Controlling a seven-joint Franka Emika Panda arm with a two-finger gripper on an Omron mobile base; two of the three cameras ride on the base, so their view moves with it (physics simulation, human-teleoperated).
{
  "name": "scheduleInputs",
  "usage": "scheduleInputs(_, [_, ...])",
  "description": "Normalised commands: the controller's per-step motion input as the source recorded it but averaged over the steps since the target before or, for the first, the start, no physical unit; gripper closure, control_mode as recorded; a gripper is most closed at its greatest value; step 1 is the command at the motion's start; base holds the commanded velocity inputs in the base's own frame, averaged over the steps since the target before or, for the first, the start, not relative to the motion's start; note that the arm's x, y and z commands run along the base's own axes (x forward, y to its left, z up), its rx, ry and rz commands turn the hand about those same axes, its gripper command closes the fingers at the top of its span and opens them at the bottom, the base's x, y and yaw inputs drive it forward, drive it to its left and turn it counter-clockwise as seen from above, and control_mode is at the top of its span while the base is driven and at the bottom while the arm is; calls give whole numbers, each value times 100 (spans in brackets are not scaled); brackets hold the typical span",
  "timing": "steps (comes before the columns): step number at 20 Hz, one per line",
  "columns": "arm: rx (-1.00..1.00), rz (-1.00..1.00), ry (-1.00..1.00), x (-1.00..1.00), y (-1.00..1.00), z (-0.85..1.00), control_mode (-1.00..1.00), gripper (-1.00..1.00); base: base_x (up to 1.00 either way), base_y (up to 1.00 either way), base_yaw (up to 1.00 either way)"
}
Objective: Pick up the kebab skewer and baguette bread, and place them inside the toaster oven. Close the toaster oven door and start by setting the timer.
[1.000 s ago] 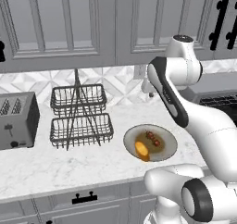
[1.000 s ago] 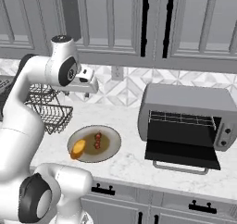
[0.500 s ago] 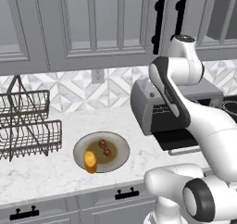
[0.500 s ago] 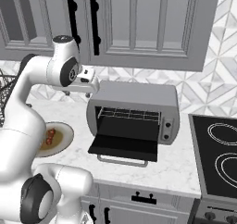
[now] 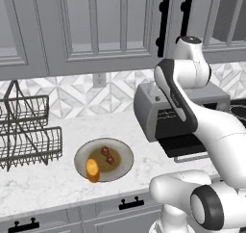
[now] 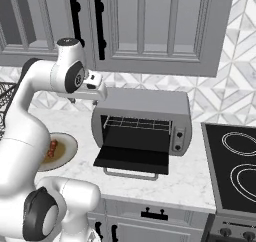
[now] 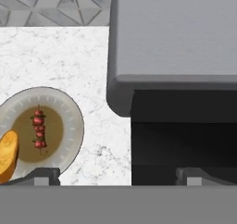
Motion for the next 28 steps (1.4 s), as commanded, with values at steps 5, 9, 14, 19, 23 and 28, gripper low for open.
scheduleInputs(5, [0, 0, 0, 0, 0, 0, 100, -100, 48, 31, -10])
scheduleInputs(9, [0, 0, 0, 0, 0, 0, 100, -100, 59, 22, -3])
scheduleInputs(14, [0, 0, 0, 0, 0, 0, 100, -100, 47, 1, 0])
scheduleInputs(19, [0, 0, 0, 0, 0, 0, 100, -100, 0, 0, 0])
scheduleInputs(23, [0, 0, -2, -2, -4, -2, -100, -100, 0, 0, 0])
scheduleInputs(28, [0, 0, -5, -37, -73, -8, -100, -100, 0, 0, 0])
